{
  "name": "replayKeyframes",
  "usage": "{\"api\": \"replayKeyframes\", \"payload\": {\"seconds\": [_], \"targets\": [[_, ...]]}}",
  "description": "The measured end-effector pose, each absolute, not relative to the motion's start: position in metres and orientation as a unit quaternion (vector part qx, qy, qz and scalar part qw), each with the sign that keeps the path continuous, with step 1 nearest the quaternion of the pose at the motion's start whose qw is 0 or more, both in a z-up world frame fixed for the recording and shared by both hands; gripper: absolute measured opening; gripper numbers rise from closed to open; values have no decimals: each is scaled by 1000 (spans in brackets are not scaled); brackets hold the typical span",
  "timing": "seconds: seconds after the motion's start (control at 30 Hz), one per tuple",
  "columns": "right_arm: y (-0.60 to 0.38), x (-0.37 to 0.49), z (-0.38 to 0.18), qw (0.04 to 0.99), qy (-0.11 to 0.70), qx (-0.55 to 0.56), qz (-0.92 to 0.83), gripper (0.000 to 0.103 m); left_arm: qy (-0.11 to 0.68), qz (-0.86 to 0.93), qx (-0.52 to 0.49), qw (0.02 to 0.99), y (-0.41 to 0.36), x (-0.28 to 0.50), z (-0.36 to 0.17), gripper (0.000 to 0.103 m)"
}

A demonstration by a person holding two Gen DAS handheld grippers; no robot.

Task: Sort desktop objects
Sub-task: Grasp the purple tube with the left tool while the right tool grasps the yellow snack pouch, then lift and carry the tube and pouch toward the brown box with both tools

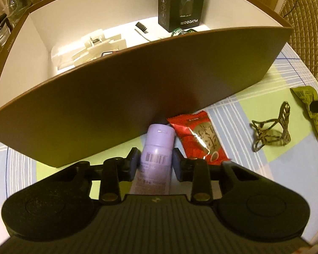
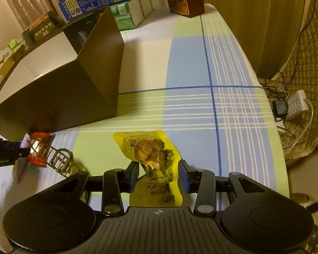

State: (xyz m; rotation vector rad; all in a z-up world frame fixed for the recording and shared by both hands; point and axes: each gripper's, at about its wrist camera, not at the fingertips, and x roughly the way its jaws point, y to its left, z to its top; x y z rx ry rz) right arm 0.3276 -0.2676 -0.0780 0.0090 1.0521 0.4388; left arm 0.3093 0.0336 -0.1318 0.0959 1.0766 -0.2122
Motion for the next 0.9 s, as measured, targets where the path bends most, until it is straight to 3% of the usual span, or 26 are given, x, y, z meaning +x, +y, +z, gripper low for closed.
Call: {"api": "replayKeyframes", "payload": {"seconds": [0.53,0.9], "targets": [[-262,304,-70,840,496,-10,221,37,544,-65,23,836,69,249,-123,27],[-252,298,-41,851,463,-12,246,37,504,-61,1,862,80,234,-78,27]]}}
